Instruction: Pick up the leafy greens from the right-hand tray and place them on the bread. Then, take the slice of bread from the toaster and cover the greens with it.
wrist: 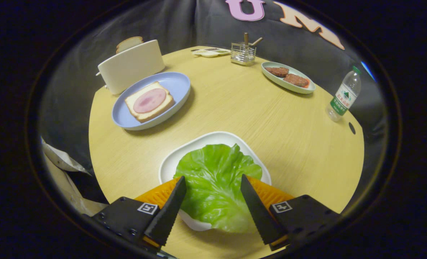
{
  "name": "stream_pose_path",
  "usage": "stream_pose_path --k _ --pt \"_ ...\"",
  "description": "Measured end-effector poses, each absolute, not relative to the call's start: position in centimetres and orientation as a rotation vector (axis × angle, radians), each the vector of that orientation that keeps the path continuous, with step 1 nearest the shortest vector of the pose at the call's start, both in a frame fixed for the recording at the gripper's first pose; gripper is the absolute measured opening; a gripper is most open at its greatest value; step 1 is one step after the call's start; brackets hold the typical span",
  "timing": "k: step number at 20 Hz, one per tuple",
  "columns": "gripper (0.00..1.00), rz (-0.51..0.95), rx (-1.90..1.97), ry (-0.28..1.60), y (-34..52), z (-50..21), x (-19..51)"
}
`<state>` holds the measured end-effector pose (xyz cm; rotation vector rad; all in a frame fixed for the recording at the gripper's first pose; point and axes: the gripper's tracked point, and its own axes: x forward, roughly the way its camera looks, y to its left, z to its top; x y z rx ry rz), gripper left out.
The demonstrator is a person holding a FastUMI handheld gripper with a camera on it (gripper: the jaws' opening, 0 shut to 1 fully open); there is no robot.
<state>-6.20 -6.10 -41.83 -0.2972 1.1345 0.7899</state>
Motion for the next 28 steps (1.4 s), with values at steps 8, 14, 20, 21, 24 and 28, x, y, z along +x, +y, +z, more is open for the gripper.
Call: stream_pose_path --k 8,14,20,21,24,28 --pt "0.18 0.730 -0.301 1.133 -5.4 -41.6 -6.2" --pt "0.04 0.722 -0.314 1.117 -4.9 -40.2 -6.2" --pt "0.04 0.692 -0.329 1.071 -4.0 -37.1 -5.8" --pt "0.04 0.689 -0.330 1.064 -3.7 -36.7 -5.8" --pt "0.04 0.692 -0.325 1.050 -2.5 -35.3 -6.0" --pt "0.04 0.705 -0.322 1.031 -0.3 -33.7 -6.3"
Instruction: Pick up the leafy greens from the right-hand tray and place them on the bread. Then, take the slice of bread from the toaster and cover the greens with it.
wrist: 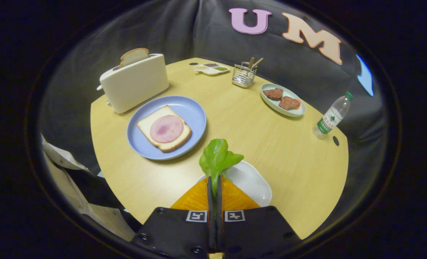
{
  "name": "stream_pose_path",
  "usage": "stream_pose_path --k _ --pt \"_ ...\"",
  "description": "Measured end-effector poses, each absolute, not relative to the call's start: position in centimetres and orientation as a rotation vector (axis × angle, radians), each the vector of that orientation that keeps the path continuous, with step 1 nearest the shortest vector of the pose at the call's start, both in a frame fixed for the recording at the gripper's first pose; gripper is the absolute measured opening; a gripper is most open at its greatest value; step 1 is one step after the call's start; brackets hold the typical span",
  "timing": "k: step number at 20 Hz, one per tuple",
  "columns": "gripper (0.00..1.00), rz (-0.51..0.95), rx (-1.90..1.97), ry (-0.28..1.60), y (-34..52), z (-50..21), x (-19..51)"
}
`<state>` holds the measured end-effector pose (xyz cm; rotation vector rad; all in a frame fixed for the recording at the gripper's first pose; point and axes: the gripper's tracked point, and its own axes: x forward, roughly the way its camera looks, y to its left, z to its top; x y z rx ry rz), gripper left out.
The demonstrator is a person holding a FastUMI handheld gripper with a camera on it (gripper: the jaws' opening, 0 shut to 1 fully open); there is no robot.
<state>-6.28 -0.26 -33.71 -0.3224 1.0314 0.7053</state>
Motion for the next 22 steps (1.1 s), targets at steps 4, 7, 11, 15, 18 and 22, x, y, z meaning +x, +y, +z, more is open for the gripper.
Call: stream_pose_path --k 4,7,11,15,18,22 --pt "0.04 0.731 -0.331 1.012 2.1 -32.5 -6.4" --pt "0.04 0.758 -0.338 1.003 3.9 -31.8 -6.4" --pt "0.04 0.791 -0.349 0.990 6.3 -31.2 -5.9" --pt "0.04 0.815 -0.350 0.976 8.7 -31.1 -5.5" --pt "0.04 0.840 -0.349 0.974 10.7 -31.1 -5.3" --pt "0.04 0.875 -0.361 0.974 13.0 -31.4 -5.4"
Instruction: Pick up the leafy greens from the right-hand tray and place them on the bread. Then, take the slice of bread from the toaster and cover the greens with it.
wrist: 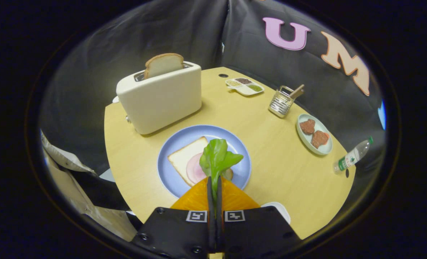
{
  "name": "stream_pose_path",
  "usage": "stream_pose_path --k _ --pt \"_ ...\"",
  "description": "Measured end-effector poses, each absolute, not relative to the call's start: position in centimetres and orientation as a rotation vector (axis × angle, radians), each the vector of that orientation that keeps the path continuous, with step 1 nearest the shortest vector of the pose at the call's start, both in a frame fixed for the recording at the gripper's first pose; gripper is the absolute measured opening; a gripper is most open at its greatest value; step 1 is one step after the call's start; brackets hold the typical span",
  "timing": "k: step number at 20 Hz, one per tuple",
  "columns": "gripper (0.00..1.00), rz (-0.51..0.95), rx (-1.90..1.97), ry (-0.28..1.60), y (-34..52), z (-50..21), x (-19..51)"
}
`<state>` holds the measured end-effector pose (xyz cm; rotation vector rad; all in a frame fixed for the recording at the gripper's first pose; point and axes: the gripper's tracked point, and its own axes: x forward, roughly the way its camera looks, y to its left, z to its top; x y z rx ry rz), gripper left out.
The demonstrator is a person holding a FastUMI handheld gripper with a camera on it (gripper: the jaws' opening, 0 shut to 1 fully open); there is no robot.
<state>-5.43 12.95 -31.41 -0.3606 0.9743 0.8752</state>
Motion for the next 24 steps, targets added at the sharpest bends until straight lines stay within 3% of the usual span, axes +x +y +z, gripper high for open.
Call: stream_pose_path --k 17,24 --pt "0.07 0.991 -0.414 0.998 20.3 -33.5 -6.8" --pt "0.19 0.998 -0.432 1.003 21.1 -34.3 -6.5"
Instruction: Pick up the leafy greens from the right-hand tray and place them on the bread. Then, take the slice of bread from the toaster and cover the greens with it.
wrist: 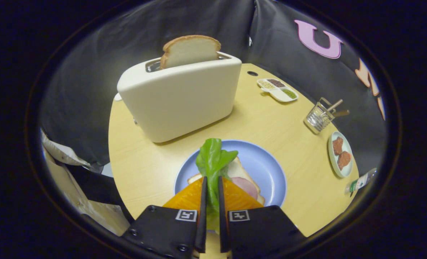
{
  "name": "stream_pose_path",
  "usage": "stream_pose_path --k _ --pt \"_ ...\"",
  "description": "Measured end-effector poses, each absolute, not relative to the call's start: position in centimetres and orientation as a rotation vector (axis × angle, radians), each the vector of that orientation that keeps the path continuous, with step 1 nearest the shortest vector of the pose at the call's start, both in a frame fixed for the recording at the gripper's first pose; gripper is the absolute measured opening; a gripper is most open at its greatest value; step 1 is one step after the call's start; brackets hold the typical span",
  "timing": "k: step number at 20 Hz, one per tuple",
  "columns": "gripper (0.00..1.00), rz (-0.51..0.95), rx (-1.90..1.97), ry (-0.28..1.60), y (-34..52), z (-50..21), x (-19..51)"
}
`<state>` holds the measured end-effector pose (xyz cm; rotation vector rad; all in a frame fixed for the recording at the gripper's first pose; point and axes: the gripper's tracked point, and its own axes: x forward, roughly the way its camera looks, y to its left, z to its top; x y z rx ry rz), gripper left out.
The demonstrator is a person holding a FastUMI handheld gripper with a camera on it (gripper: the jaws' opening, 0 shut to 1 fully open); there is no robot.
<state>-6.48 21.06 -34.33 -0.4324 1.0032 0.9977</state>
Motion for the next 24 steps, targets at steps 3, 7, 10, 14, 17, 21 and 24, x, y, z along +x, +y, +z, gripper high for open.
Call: stream_pose_path --k 3,7,10,14,17,21,24 --pt "0.29 0.977 -0.439 1.005 20.8 -34.9 -5.9" --pt "0.51 0.969 -0.436 1.015 20.7 -35.0 -5.9" --pt "0.68 0.974 -0.418 1.018 21.0 -34.7 -6.2" --pt "0.89 0.961 -0.417 1.014 20.9 -34.3 -6.1" --pt "0.99 0.941 -0.396 0.991 21.0 -33.2 -5.5" --pt "1.00 0.927 -0.335 0.951 22.4 -30.3 -4.4" --pt "1.00 0.918 -0.312 0.919 23.4 -27.7 -3.5"
